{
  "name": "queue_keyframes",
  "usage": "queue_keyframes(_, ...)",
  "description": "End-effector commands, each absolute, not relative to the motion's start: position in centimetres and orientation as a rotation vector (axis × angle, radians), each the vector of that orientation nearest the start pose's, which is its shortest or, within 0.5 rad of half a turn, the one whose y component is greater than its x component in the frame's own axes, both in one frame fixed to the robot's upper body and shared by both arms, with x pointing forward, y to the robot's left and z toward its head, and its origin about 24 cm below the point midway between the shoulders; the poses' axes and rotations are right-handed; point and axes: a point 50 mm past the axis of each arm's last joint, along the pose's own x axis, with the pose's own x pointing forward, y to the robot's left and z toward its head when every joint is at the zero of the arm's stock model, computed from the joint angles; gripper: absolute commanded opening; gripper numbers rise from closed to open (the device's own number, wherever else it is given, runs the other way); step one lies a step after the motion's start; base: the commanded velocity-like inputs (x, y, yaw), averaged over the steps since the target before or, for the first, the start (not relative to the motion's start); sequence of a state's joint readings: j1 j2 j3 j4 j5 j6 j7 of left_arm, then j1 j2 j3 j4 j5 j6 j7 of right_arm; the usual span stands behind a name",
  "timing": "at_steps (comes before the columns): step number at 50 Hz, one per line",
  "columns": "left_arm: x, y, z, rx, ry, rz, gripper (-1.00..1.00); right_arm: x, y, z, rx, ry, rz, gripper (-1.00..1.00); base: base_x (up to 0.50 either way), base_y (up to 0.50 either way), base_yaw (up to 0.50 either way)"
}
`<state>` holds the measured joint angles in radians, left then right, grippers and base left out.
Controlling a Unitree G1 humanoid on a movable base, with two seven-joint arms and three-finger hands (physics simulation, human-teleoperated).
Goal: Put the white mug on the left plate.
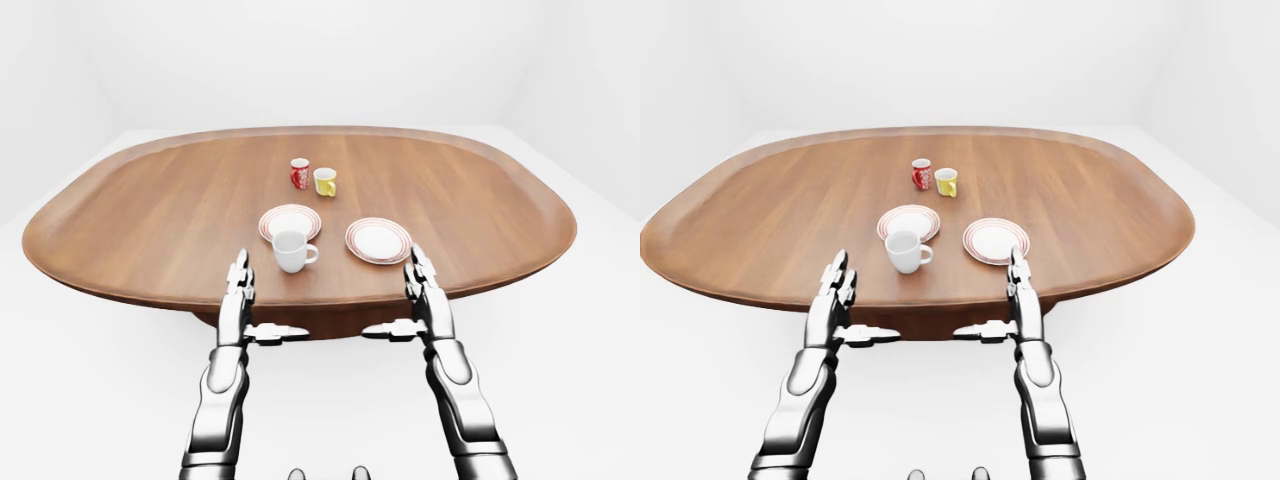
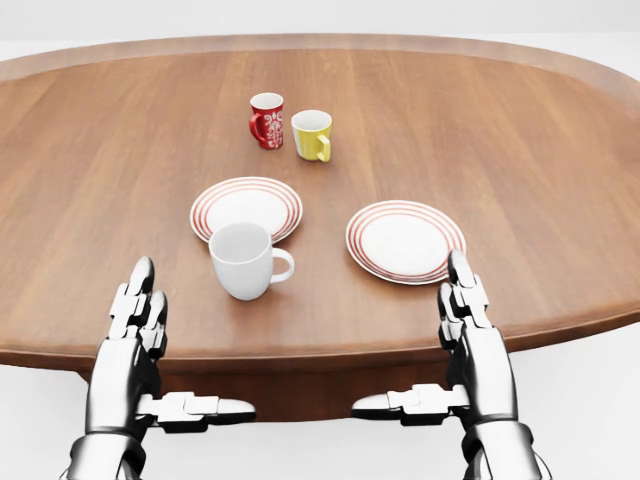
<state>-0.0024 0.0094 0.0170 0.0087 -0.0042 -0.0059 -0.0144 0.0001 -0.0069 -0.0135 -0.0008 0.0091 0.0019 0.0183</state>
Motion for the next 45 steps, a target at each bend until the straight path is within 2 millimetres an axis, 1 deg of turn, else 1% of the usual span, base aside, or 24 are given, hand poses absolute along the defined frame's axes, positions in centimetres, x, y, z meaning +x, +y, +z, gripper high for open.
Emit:
queue_keyframes(1,25.4,16.3,3.7,0.014,0.008,0.006,1.0,25.3,-15.8,4.0,0.016,0.01,0.02,1.0,0.0,0.0,0.0)
queue_keyframes(10,25.4,16.3,3.8,0.02,0.003,0.004,1.0,25.2,-15.7,4.2,0.013,0.006,0.031,1.0,0.0,0.0,0.0)
queue_keyframes(11,25.4,16.3,3.9,0.021,0.001,0.003,1.0,25.2,-15.8,4.3,0.013,0.005,0.032,1.0,0.0,0.0,0.0)
queue_keyframes(12,25.3,16.3,4.5,0.025,-0.011,-0.002,1.0,25.2,-15.8,4.8,0.032,-0.001,0.035,1.0,0.0,0.0,0.0)
queue_keyframes(14,25.0,16.2,6.9,0.031,-0.076,-0.014,1.0,24.8,-15.8,7.2,0.054,-0.082,0.042,1.0,0.0,0.0,0.0)
queue_keyframes(15,24.7,16.2,9.4,0.023,-0.174,-0.015,1.0,24.5,-15.9,9.2,0.066,-0.17,0.043,1.0,0.0,0.0,0.0)
queue_keyframes(17,23.7,16.3,13.3,0.006,-0.345,-0.027,1.0,23.7,-15.9,12.5,0.09,-0.317,0.06,1.0,0.0,0.0,0.0)
queue_keyframes(18,23.0,16.3,15.6,0.0,-0.452,-0.031,1.0,23.0,-16.2,14.9,0.111,-0.425,0.044,1.0,0.0,0.0,0.0)
queue_keyframes(19,22.2,16.4,17.5,0.006,-0.545,-0.021,1.0,22.4,-16.3,16.7,0.135,-0.513,0.052,1.0,0.0,0.0,0.0)
queue_keyframes(20,22.2,16.4,17.6,0.006,-0.551,-0.02,1.0,22.4,-16.3,16.8,0.137,-0.518,0.052,1.0,0.0,0.0,0.0)
queue_keyframes(21,21.3,16.4,19.2,-0.01,-0.634,-0.023,1.0,21.7,-16.3,18.2,0.133,-0.583,0.071,1.0,0.0,0.0,0.0)
queue_keyframes(22,20.8,16.3,20.1,-0.012,-0.676,-0.027,1.0,21.4,-16.2,18.7,0.117,-0.609,0.074,1.0,0.0,0.0,0.0)
queue_keyframes(24,20.5,16.3,20.5,-0.01,-0.7,-0.024,1.0,21.0,-16.1,19.3,0.105,-0.639,0.077,1.0,0.0,0.0,0.0)
queue_keyframes(25,21.3,16.2,19.1,0.014,-0.626,-0.019,1.0,20.9,-16.1,19.3,0.124,-0.641,0.082,1.0,0.0,0.0,0.0)
queue_keyframes(27,22.0,16.4,18.0,0.004,-0.567,-0.004,1.0,21.1,-16.2,18.9,0.152,-0.625,0.077,1.0,0.0,0.0,0.0)
queue_keyframes(29,21.8,16.4,18.3,-0.007,-0.583,-0.007,1.0,21.2,-16.1,18.4,0.141,-0.598,0.083,1.0,0.0,0.0,0.0)
queue_keyframes(31,21.8,16.4,18.4,-0.006,-0.588,-0.009,1.0,21.3,-16.4,18.4,0.156,-0.599,0.067,1.0,0.0,0.0,0.0)
queue_keyframes(32,22.4,16.5,17.2,-0.005,-0.529,-0.003,1.0,21.6,-16.9,18.2,0.185,-0.59,0.04,1.0,0.0,0.15,0.0)
queue_keyframes(33,22.6,16.5,16.7,0.0,-0.503,0.003,1.0,22.2,-17.6,17.7,0.181,-0.566,0.002,1.0,0.0,0.5,0.0)
queue_keyframes(35,22.2,16.5,17.5,-0.009,-0.543,-0.005,1.0,22.3,-18.4,17.7,0.195,-0.566,-0.015,1.0,0.0,0.5,0.0)
queue_keyframes(37,22.1,16.4,17.7,-0.013,-0.553,-0.005,1.0,22.2,-18.4,17.9,0.186,-0.571,-0.017,1.0,0.0,0.5,0.0)
queue_keyframes(40,22.4,16.3,16.8,0.0,-0.51,-0.008,1.0,22.2,-18.2,17.9,0.181,-0.571,-0.006,1.0,0.0,0.5,0.0)
queue_keyframes(44,22.3,16.4,17.4,-0.004,-0.538,-0.006,1.0,22.0,-17.9,18.1,0.183,-0.578,0.012,1.0,0.0,0.5,0.0)
queue_keyframes(45,22.4,16.5,17.1,-0.005,-0.524,-0.002,1.0,21.9,-17.8,18.1,0.183,-0.58,0.02,1.0,0.0,0.5,0.0)
